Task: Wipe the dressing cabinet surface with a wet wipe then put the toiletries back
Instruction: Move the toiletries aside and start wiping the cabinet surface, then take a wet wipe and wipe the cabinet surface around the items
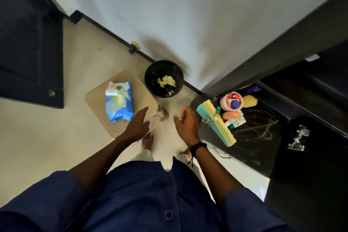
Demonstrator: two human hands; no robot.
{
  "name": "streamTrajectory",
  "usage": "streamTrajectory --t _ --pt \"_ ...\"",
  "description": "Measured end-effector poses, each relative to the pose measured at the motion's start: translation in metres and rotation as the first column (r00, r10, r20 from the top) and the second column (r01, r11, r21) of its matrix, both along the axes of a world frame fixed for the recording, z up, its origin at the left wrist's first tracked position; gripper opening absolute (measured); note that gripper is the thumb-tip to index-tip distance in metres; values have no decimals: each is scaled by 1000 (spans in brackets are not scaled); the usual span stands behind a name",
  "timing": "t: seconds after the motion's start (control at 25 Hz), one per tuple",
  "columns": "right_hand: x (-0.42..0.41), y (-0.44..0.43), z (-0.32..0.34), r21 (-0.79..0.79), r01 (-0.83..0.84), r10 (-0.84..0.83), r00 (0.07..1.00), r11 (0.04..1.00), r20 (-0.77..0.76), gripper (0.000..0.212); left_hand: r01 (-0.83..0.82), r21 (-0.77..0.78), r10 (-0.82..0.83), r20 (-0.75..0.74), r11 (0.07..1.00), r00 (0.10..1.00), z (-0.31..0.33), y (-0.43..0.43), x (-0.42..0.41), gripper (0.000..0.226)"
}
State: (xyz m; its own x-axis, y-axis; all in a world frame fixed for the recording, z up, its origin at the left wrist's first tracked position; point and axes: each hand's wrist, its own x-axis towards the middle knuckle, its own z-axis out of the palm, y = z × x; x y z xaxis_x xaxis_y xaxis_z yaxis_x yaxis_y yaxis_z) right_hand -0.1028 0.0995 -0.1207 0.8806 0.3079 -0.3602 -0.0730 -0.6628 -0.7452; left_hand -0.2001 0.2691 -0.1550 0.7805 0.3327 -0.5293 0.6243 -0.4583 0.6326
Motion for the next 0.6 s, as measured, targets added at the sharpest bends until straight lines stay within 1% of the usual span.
streamTrajectory --t 0.08,0.16,0.2,0.32,0.4,0.52,0.6 --pt "-5 27 -6 5 -96 96 994 995 -49 20 -53 16 53 -31 998 998 -13 27 -19 55" --pt "-6 47 -13 5 -186 185 978 983 -95 23 -103 51 104 -30 993 994 -22 46 -32 50" --pt "-9 56 -19 7 -227 226 967 974 -119 27 -124 68 126 -22 990 992 -28 58 -38 49" --pt "-15 78 -34 -29 -337 326 927 941 -186 46 -166 90 169 -22 982 985 -47 89 -46 48" --pt "-20 88 -40 -38 -361 344 912 932 -222 54 -150 100 155 -42 984 987 -61 106 -44 49" --pt "-30 92 -44 -40 -351 330 910 936 -249 58 -97 90 107 -112 991 988 -85 126 -32 52" --pt "-36 91 -45 -54 -346 321 909 937 -266 59 -136 48 143 -179 989 973 -101 135 -20 53"
